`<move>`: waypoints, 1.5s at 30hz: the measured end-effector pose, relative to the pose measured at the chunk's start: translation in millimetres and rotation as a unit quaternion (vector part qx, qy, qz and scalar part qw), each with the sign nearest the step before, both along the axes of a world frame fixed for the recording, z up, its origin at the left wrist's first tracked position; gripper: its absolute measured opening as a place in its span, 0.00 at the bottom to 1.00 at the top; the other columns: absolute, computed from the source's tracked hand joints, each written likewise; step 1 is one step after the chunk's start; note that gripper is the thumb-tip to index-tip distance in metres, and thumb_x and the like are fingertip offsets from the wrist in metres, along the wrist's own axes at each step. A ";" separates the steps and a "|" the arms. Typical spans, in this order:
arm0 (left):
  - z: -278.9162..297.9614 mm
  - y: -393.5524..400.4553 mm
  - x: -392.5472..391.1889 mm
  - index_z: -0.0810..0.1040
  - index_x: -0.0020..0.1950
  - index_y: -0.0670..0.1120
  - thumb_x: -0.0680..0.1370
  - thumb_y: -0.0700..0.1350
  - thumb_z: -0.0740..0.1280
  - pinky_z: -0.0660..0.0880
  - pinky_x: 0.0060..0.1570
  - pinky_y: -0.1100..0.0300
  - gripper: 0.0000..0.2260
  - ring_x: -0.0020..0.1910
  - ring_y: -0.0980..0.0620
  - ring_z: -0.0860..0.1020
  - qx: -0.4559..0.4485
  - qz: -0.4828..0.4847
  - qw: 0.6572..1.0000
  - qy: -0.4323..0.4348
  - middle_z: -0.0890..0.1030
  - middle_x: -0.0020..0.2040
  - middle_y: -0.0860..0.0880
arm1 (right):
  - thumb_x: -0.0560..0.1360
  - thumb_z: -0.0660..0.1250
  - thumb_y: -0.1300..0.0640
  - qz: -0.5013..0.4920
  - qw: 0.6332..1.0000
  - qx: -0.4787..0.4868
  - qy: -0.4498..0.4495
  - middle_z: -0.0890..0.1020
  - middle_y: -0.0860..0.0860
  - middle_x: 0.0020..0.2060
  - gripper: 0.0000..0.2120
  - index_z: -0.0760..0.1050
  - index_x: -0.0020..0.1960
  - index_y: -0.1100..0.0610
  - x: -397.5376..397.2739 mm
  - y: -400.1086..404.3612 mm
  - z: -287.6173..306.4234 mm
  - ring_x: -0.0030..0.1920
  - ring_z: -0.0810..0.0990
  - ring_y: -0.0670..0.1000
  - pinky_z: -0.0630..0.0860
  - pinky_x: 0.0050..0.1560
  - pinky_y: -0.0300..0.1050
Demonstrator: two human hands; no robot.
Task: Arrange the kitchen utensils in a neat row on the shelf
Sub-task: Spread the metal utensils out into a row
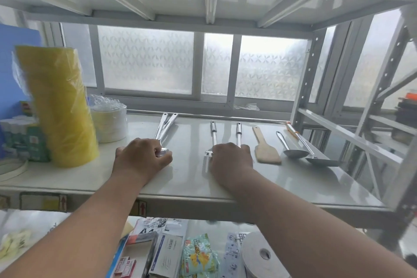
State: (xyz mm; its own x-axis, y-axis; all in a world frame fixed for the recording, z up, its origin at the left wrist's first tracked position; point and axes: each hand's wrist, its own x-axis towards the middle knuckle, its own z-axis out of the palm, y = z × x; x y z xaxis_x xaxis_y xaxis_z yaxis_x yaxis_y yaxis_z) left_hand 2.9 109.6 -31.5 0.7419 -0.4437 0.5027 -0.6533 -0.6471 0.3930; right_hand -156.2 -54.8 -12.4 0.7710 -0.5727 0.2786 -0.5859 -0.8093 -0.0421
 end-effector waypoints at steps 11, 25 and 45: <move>-3.3 -1.5 6.4 0.81 0.40 0.54 0.74 0.64 0.68 0.72 0.54 0.48 0.14 0.46 0.47 0.78 0.001 -0.007 1.000 0.009 0.81 0.39 0.55 | 0.77 0.57 0.58 -0.053 0.997 -0.054 0.022 0.83 0.51 0.50 0.13 0.78 0.54 0.49 -11.7 9.1 4.8 0.55 0.80 0.56 0.67 0.59 0.55; -0.7 -1.5 1.6 0.79 0.37 0.53 0.75 0.63 0.69 0.72 0.53 0.49 0.15 0.44 0.46 0.77 0.004 -0.008 1.000 0.002 0.80 0.37 0.54 | 0.81 0.48 0.31 0.020 0.997 -0.068 0.030 0.85 0.52 0.46 0.31 0.82 0.52 0.50 -17.3 9.8 5.2 0.51 0.81 0.56 0.65 0.61 0.55; 2.2 6.6 0.3 0.81 0.60 0.54 0.66 0.67 0.74 0.71 0.58 0.48 0.27 0.61 0.48 0.78 -0.041 0.007 0.999 0.016 0.82 0.58 0.55 | 0.75 0.61 0.51 0.170 0.978 -0.063 -0.098 0.84 0.49 0.53 0.14 0.79 0.56 0.52 17.0 45.9 1.0 0.59 0.77 0.55 0.73 0.62 0.52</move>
